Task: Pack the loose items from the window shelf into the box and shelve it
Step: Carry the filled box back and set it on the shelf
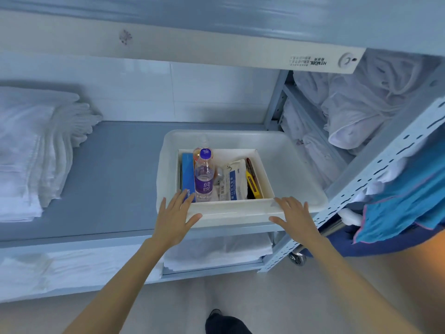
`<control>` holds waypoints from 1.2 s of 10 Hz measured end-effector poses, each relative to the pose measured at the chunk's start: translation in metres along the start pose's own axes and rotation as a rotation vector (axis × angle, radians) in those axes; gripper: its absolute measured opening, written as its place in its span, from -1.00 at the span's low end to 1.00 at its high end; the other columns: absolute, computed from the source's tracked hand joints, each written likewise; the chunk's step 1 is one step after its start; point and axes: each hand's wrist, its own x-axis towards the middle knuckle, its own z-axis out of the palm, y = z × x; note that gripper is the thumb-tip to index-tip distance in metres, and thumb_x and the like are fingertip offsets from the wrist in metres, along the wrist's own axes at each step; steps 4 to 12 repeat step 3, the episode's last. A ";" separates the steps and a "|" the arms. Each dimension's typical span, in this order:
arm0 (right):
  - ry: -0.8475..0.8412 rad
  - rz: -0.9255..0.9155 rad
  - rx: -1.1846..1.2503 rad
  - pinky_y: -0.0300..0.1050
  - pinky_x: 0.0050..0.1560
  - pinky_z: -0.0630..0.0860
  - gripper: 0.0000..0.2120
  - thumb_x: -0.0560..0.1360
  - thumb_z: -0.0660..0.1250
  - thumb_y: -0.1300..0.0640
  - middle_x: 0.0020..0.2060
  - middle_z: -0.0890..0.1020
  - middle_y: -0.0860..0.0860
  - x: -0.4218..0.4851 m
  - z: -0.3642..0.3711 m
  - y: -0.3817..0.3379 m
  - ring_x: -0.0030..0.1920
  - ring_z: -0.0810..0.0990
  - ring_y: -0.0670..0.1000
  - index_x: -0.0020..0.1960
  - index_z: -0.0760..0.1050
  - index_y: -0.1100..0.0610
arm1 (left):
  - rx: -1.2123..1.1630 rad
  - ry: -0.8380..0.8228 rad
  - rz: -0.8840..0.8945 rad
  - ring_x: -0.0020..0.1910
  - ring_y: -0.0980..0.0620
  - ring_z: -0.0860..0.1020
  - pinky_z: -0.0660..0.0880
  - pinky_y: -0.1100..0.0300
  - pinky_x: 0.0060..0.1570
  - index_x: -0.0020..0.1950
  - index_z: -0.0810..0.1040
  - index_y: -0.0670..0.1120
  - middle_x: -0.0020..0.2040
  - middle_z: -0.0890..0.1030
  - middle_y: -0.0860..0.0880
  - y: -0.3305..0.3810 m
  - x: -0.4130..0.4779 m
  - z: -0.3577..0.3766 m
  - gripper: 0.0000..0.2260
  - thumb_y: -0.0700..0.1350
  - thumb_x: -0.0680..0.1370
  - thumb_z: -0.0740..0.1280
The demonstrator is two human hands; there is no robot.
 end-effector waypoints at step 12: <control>0.142 0.025 -0.066 0.25 0.43 0.04 -0.32 0.55 0.16 -0.16 0.50 0.05 0.16 -0.078 -0.018 -0.074 0.50 0.05 0.15 0.52 -0.02 0.11 | 0.153 0.093 0.099 0.52 -0.10 0.02 -0.04 -0.12 0.43 0.54 0.04 -0.05 0.53 0.10 -0.12 -0.002 -0.051 -0.065 -0.40 0.17 0.58 0.10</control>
